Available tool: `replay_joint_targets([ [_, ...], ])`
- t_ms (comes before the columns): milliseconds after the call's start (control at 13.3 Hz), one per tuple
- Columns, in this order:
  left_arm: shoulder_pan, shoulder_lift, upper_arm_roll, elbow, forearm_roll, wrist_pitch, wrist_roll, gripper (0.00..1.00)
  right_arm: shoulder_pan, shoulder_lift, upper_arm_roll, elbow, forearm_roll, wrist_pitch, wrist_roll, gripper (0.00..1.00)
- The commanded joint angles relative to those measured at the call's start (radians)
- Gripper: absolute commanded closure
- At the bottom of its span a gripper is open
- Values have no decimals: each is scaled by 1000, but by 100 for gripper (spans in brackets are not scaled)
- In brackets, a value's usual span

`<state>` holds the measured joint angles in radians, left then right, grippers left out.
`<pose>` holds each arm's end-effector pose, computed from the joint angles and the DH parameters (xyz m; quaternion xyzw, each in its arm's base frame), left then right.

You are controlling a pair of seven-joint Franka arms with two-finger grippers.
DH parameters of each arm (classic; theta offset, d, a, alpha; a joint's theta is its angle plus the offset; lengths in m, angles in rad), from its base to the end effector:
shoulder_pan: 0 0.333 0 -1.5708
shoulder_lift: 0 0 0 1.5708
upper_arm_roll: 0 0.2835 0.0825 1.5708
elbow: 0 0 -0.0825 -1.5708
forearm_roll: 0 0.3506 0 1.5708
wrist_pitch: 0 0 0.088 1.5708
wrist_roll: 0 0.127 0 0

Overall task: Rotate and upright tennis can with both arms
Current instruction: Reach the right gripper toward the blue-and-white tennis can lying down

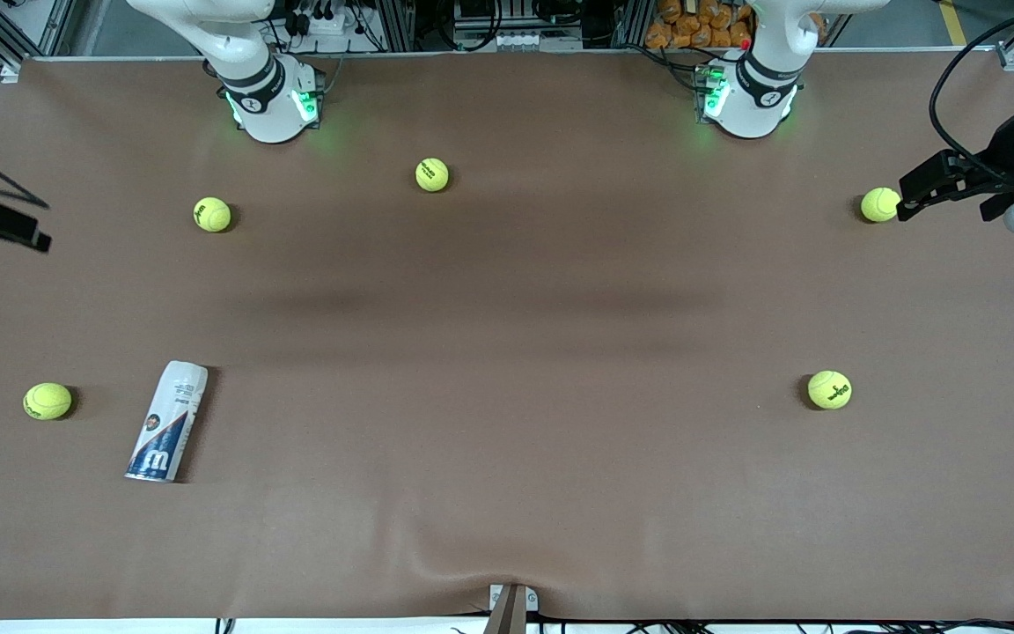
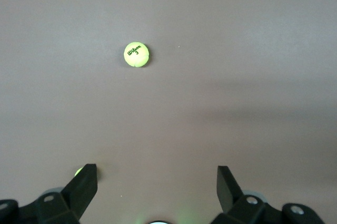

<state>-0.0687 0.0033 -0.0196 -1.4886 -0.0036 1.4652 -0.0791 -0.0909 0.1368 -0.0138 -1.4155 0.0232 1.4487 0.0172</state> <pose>0.5090 -0.0455 0.5968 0.9999 -0.0048 -0.0135 0.0007 0.5412 -0.0532 0.5562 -0.9968 0.0600 0.0513 0.0129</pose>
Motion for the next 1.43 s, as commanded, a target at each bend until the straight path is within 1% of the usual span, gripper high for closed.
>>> replay_joint_targets([
  [0, 3, 4, 3, 11, -15, -17, 7, 0, 2, 90, 11, 9, 3, 47, -11, 0],
  [225, 1, 6, 3, 11, -15, -17, 8, 0, 5, 225, 11, 9, 7, 157, -10, 0],
  [526, 3, 6, 3, 11, -15, -17, 8, 0, -10, 415, 11, 9, 6, 411, -11, 0],
  [676, 3, 6, 3, 10, -15, -17, 8, 0, -20, 489, 11, 9, 7, 505, -16, 0],
  [976, 3, 11, 1, 10, -15, -17, 8, 0, -21, 576, 11, 7, 6, 619, -16, 0],
  [1351, 3, 12, 1, 8, -15, -17, 10, 0, -23, 618, 9, 3, 1, 631, -14, 0],
])
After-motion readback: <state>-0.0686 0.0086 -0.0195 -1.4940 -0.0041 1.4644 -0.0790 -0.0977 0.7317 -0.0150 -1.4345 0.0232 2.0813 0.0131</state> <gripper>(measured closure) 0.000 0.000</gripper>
